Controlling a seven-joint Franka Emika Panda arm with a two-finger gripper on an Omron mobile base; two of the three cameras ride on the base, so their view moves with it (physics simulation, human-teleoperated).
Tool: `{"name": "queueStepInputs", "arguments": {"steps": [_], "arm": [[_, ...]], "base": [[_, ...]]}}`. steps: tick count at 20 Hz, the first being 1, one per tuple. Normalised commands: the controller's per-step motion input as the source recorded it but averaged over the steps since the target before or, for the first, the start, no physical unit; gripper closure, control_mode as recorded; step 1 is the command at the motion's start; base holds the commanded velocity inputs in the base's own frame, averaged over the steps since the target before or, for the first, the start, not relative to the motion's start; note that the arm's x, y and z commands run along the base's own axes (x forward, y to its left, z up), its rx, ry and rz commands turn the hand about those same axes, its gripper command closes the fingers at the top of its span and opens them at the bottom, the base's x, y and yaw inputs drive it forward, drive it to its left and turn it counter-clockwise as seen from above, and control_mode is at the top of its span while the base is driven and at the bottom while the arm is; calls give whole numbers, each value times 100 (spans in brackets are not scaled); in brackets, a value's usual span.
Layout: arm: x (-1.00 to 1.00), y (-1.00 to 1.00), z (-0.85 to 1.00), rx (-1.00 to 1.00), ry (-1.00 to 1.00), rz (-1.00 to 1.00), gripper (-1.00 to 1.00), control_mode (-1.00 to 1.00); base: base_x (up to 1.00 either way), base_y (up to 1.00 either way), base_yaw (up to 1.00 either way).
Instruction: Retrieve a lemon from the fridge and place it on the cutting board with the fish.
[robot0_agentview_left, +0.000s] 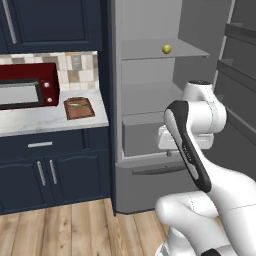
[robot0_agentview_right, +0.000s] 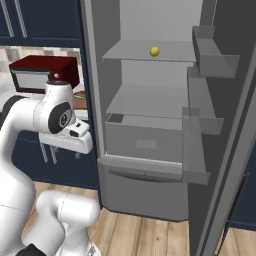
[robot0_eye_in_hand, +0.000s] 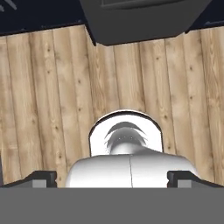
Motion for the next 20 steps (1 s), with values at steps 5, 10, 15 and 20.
{"name": "queueStepInputs", "arguments": {"steps": [5,10,15,20], "arm": [[2,-7,-10,0,-3,-10,-100,100],[0,0,0,0,0,0,-100,100],[0,0,0,0,0,0,-100,100],[0,0,0,0,0,0,-100,100]], "base": [[0,-5,-15],[0,-12,-38],[18,-6,-22],[67,-21,1]]}}
